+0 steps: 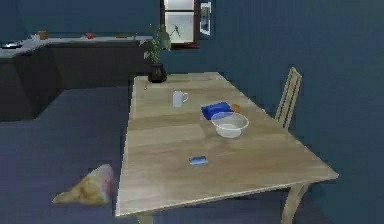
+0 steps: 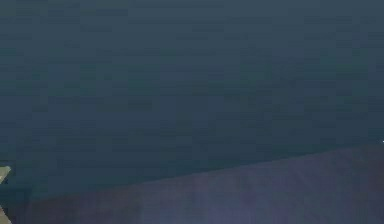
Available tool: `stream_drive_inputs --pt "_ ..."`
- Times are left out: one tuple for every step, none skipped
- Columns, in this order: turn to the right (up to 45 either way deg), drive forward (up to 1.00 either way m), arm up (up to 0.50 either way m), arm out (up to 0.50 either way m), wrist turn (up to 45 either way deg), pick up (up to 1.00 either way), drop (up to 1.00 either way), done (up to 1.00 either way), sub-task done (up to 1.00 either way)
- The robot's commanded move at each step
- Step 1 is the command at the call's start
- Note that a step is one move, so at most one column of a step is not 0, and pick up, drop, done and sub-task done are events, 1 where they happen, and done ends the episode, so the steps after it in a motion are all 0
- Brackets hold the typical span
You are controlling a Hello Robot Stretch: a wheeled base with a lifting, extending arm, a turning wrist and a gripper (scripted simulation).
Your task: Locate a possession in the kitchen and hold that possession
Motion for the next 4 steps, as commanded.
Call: stream_drive_inputs --pt "-45.0 0.0 0.0 0.0 0.0 0.0 0.0 0.0 0.0" --pt "-36.0 0.0 0.0 0.0 0.0 0.0 0.0 0.0 0.0" --pt "-6.0 0.0 0.0 0.0 0.0 0.0 0.0 0.0 0.0" --pt "45.0 0.0 0.0 0.0 0.0 0.0 0.0 0.0 0.0"
